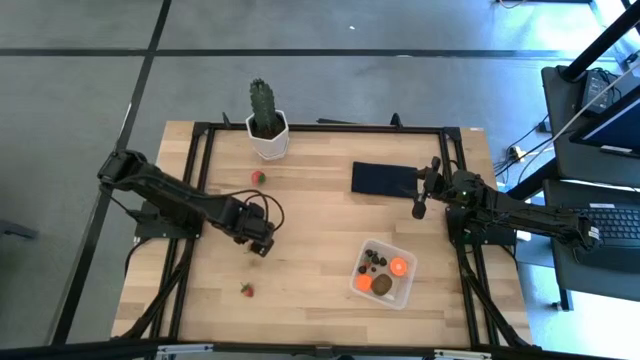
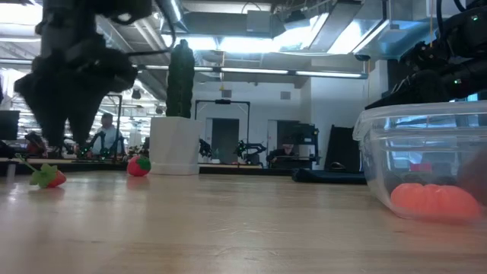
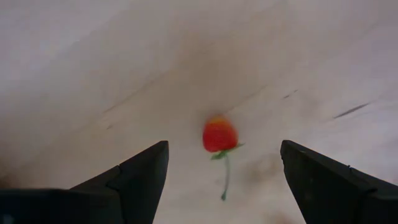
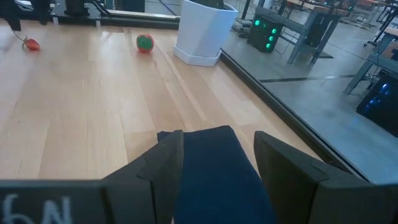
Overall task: Pick and placing Produce into tupperware
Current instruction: Put the middle strawberry into the transparent bin
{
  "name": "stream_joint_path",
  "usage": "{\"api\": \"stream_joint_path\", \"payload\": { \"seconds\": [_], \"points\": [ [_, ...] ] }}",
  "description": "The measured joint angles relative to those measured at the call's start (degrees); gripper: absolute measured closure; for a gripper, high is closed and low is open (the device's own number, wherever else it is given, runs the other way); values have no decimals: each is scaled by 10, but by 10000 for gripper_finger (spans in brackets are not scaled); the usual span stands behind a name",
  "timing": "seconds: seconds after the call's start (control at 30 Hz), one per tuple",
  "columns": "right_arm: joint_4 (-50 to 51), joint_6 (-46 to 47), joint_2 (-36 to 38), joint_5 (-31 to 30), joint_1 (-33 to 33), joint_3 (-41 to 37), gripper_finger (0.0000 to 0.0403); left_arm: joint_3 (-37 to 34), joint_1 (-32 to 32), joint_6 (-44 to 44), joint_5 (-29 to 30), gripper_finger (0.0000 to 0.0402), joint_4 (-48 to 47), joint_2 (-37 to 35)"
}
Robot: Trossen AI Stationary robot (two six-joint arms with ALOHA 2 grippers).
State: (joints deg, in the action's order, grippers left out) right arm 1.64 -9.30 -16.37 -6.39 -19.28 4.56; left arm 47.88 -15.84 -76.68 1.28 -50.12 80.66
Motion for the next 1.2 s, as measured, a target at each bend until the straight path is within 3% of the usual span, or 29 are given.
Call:
{"api": "stream_joint_path", "payload": {
  "seconds": [0.27,0.5,0.83,1.2],
  "points": [
    [0,0,0,0,0,0,205,-54,-15,-32,-6,104,80,0],
    [0,-1,0,0,0,0,205,-68,-19,-57,-6,104,82,0],
    [0,-2,0,0,0,0,205,-64,-18,-40,-25,104,97,82],
    [0,-2,0,0,0,0,205,-39,-18,-38,-34,104,76,89]
  ]
}}
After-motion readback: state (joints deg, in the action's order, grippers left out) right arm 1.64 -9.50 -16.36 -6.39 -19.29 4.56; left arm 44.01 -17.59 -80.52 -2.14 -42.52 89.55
